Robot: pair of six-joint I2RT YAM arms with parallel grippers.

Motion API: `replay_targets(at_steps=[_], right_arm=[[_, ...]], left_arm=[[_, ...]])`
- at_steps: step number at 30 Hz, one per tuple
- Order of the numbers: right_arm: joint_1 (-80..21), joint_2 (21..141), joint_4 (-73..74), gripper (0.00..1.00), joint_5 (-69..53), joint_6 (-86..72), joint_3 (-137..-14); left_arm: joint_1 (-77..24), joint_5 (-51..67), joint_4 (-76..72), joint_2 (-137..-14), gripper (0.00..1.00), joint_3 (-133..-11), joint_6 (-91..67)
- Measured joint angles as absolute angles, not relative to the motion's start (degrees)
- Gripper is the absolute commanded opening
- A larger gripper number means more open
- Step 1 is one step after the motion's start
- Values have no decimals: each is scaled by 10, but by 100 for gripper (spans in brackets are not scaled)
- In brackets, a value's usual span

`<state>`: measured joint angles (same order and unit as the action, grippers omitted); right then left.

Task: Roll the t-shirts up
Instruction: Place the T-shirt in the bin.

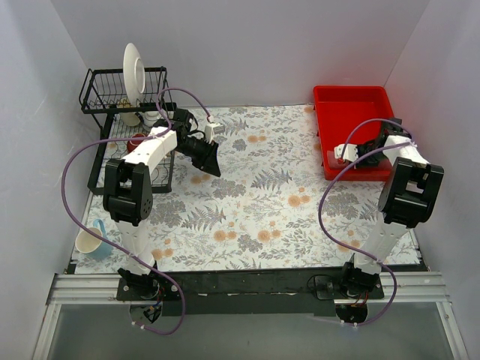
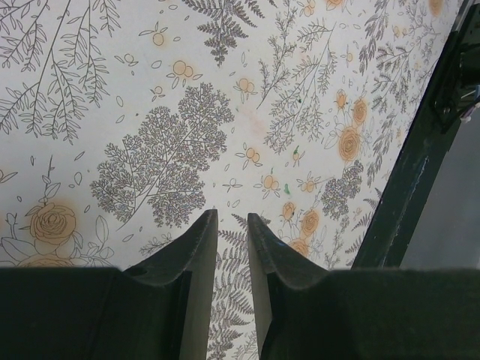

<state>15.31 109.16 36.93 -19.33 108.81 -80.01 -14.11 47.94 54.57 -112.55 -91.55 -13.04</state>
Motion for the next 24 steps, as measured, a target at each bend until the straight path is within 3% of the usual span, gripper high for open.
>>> replay_targets(at_steps=[11,12,14,16,17,23,24], right_arm=[[170,1079,400,3,-177,1128,-789],[174,1078,404,17,-176,1129,-789],[180,1077,407,23,-173,1130,-789],[183,1075,406,38,-173,1132,-789],[185,1074,406,53,-173,1133,-788],[190,1052,420,67,-167,1140,-788],[191,1046,423,73,-167,1141,-788]], left_arm=[[-141,479,539,-1126,23,-914,-128],[-141,479,539,-1126,23,-914,-128],[-141,479,537,-1126,24,-914,-128],[-141,479,537,-1126,24,-914,-128],[-141,479,536,-1126,24,-914,-128],[-141,480,534,-1126,24,-914,-126],[-141,480,533,-1126,24,-914,-126]])
